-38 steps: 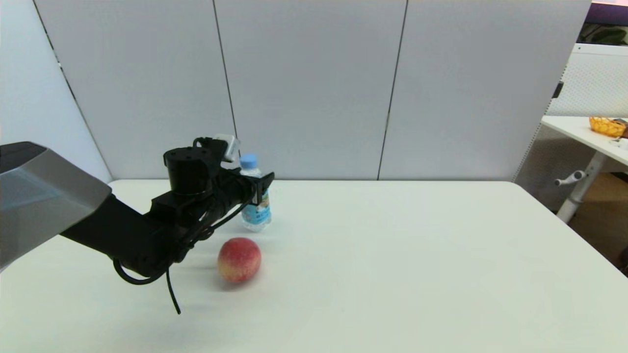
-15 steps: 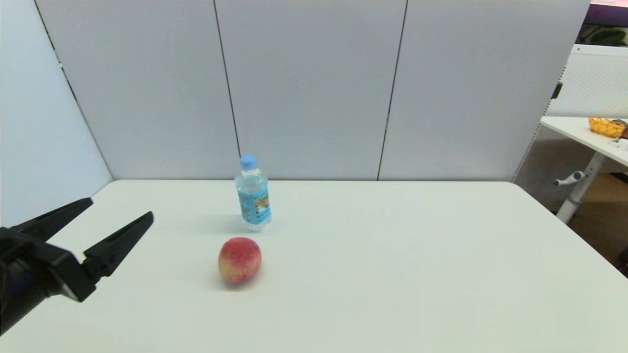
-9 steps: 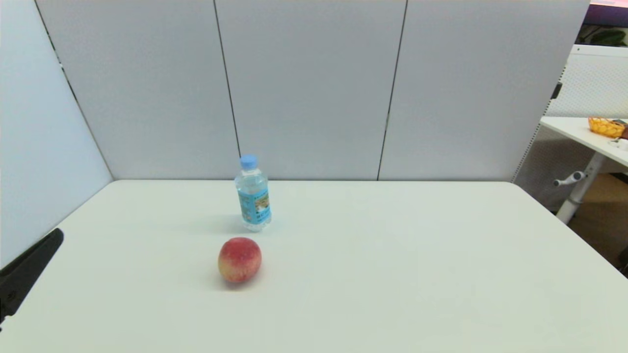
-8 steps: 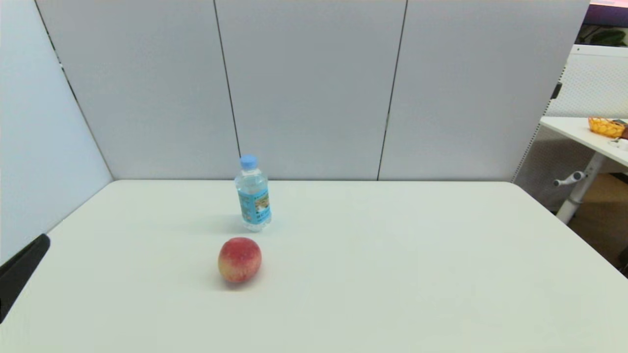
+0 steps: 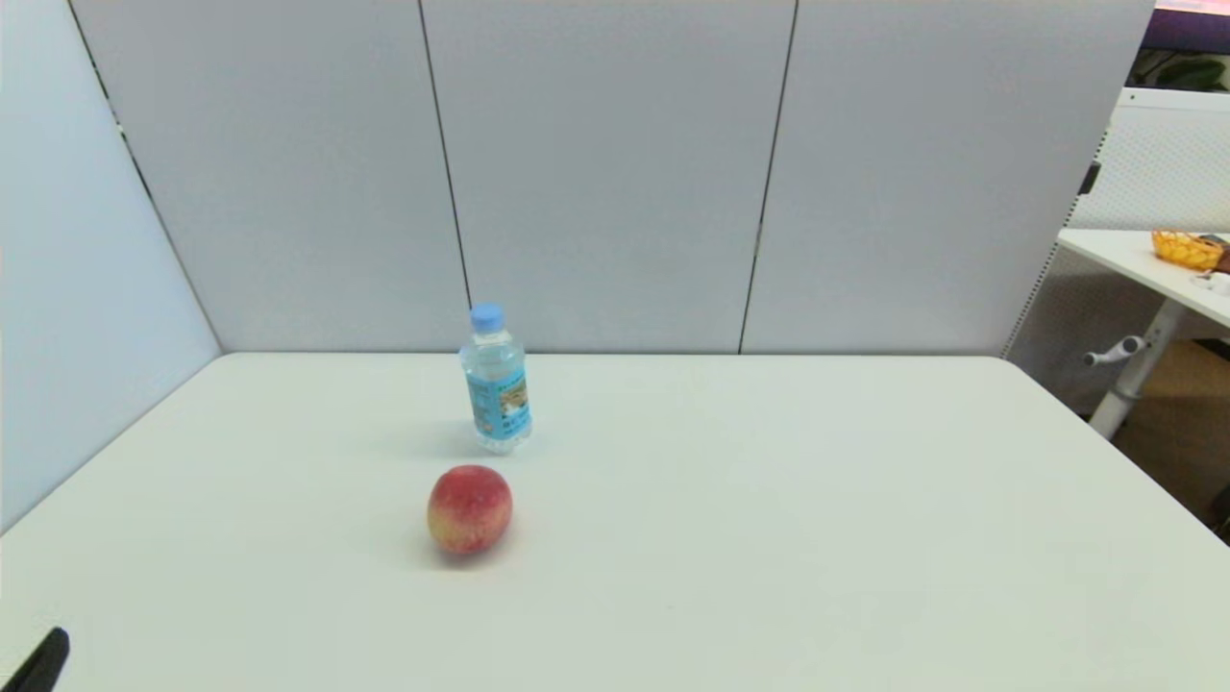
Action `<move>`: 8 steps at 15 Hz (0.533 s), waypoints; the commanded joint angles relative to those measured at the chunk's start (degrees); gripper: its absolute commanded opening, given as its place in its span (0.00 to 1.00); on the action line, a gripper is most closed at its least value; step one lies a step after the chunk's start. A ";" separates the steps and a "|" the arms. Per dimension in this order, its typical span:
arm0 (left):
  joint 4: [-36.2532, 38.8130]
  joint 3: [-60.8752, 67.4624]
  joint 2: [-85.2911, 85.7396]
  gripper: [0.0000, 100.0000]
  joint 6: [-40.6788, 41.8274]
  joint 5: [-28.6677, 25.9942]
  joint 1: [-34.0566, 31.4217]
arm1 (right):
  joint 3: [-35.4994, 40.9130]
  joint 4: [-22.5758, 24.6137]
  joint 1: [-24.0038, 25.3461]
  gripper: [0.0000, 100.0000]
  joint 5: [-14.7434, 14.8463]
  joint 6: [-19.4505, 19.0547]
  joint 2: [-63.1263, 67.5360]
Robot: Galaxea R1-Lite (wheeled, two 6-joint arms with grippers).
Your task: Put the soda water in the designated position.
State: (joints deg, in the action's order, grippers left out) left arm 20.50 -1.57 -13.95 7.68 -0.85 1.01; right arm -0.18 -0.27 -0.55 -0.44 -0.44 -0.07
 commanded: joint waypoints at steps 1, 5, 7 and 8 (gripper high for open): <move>-12.86 1.57 10.78 1.00 -0.39 0.06 -0.84 | 0.01 0.00 -0.07 1.00 -0.09 0.00 -0.01; -20.24 1.57 13.95 1.00 -3.20 0.41 -0.84 | 0.01 0.00 -0.07 1.00 0.00 0.00 -0.01; -20.33 1.57 13.95 1.00 -5.48 0.50 -0.84 | 0.01 0.00 0.02 1.00 0.00 0.00 -0.01; -20.42 1.57 13.95 1.00 -6.89 0.41 -0.84 | 0.01 0.00 -0.07 1.00 0.00 0.00 -0.01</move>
State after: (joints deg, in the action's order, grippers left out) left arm 0.16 -0.02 -0.35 1.62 -0.38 0.18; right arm -0.18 -0.27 -0.57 -0.44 -0.44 -0.07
